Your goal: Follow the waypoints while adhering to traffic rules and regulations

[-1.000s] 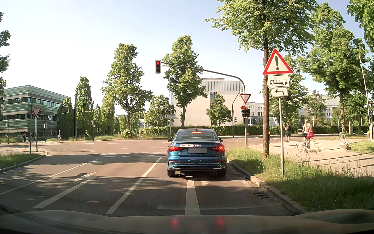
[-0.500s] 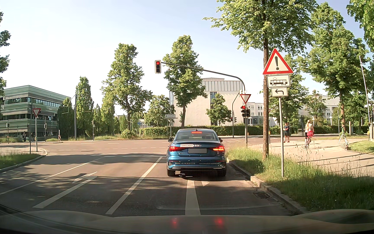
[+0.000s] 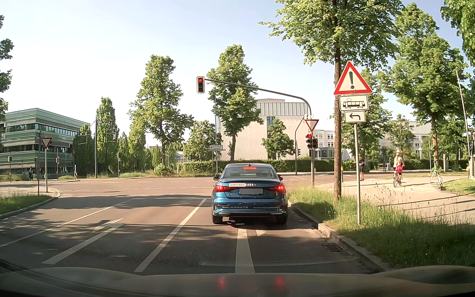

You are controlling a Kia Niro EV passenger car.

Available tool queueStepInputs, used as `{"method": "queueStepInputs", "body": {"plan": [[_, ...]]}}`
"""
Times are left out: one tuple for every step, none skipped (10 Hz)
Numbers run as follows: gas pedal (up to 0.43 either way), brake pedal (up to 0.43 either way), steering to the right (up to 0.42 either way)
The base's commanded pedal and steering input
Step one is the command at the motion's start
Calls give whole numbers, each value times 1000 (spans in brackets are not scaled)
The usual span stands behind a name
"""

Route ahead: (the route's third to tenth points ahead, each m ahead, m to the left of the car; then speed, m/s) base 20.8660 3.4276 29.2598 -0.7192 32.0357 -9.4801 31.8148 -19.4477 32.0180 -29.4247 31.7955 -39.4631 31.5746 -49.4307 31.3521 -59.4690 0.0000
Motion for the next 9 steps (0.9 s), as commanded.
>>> {"method": "queueStepInputs", "body": {"plan": [[0, 140, 17], [0, 140, 17], [0, 140, 17], [0, 140, 17], [0, 140, 17], [0, 140, 17], [0, 140, 17], [0, 140, 18], [0, 140, 17]]}}
